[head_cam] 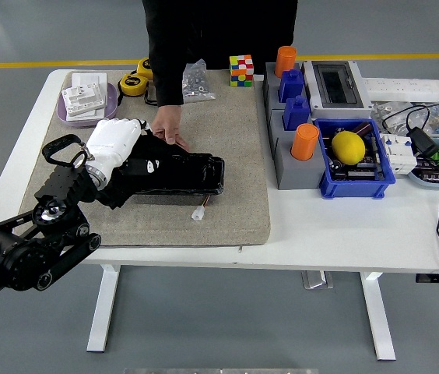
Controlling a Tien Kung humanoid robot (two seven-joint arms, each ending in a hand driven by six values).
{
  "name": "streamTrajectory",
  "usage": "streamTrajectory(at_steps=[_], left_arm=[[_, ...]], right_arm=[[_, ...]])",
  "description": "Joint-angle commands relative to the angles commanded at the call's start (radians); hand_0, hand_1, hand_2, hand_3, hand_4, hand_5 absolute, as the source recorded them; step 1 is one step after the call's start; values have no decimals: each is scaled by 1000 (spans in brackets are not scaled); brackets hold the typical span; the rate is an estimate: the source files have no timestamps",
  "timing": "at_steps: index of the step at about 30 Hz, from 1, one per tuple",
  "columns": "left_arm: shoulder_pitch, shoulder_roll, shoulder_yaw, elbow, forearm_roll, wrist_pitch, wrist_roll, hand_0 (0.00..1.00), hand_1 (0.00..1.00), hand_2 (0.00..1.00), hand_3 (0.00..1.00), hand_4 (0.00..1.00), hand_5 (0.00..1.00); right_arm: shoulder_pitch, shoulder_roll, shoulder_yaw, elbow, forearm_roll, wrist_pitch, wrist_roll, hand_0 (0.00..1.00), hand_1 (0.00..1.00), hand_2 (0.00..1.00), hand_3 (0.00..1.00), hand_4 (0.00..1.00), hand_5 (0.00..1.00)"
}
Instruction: Pick the rag up,wipe the panel,place it on the desk
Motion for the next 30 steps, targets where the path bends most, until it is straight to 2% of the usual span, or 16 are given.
streamTrajectory(at_steps=[23, 26, 30], left_arm=[[-58, -93, 127, -32, -39, -6, 12, 262, 92, 402, 245, 2, 2], [-63, -99, 145, -48, -39, -6, 12, 261, 92, 401, 245, 2, 2], [-63, -92, 172, -78, -36, -6, 13, 261, 92, 403, 246, 2, 2]], right_arm=[[5, -7, -7, -3, -4, 11, -2, 686, 461, 643, 618, 998, 681], [5, -7, -8, -4, -5, 13, -3, 686, 461, 642, 618, 998, 681], [6, -7, -7, -4, -6, 13, -3, 686, 461, 642, 618, 998, 682]])
